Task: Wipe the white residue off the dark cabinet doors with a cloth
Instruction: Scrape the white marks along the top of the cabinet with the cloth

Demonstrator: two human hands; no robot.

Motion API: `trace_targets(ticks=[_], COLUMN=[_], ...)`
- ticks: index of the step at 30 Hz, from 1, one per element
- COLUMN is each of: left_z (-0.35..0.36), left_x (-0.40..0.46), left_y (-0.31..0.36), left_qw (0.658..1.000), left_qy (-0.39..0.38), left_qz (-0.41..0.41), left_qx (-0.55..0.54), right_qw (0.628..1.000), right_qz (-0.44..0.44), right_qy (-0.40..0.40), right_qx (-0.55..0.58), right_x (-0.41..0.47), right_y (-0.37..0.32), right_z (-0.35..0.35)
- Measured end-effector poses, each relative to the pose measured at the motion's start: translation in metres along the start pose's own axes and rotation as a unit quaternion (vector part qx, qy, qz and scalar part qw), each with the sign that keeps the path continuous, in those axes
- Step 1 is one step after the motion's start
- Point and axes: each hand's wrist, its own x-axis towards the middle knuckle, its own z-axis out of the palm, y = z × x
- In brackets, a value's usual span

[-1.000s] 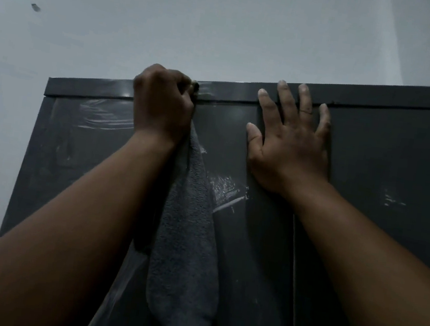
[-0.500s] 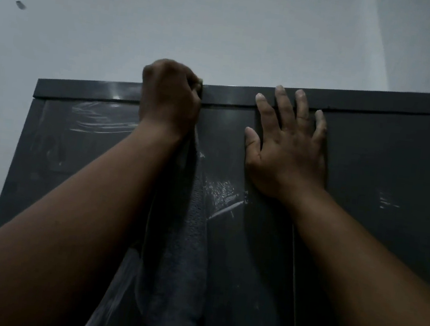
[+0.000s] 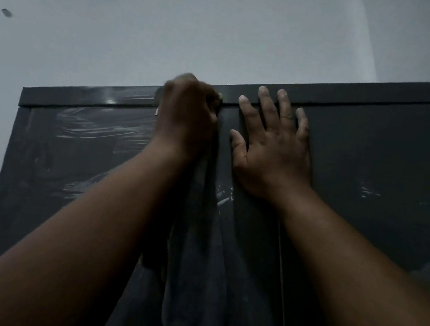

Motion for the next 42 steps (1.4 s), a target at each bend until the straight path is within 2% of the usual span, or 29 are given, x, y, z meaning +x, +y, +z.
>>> trace_targets(ticks=[3, 7, 11, 18, 24, 28, 31, 37, 39, 42], left_z=[-0.003, -0.019, -0.017, -0.005, -0.008, 0.004, 0.005, -0.003, 0.003, 0.011], left_x=[-0.020, -0.018, -0.019, -0.031, -0.014, -0.028, -0.035, -0.012, -0.017, -0.032], left_y=[-0.008, -0.035, -0.026, -0.002, -0.020, -0.001, 0.008, -0.010, 0.000, 0.017], left_qw=[1.000, 0.997, 0.994, 0.999, 0.989, 0.996, 0.999, 0.987, 0.988, 0.996], left_qy=[0.004, 0.039, 0.058, 0.027, 0.071, 0.056, 0.032, 0.070, 0.070, 0.052], left_qz=[0.011, -0.057, -0.082, -0.031, -0.125, -0.073, -0.030, -0.137, -0.127, -0.068], left_qx=[0.009, 0.041, 0.036, 0.009, 0.037, 0.016, 0.014, 0.047, 0.045, 0.011], right_qw=[1.000, 1.000, 1.000, 1.000, 1.000, 0.999, 0.999, 0.999, 1.000, 1.000], right_qz=[-0.004, -0.005, -0.004, -0.011, -0.011, 0.040, 0.043, 0.001, -0.007, -0.004], right_qy=[0.008, 0.013, 0.014, 0.013, 0.017, 0.011, 0.007, 0.030, 0.021, 0.013], right_qx=[0.001, 0.010, 0.006, 0.018, 0.009, -0.004, 0.002, 0.016, 0.020, 0.021], right_x=[-0.002, -0.004, -0.004, -0.003, -0.014, -0.018, -0.019, -0.022, -0.023, -0.026], right_y=[0.002, 0.003, 0.002, 0.006, 0.029, 0.033, 0.032, 0.051, 0.055, 0.055], right_z=[0.001, 0.002, 0.003, -0.001, -0.009, -0.011, -0.012, -0.019, -0.019, -0.016])
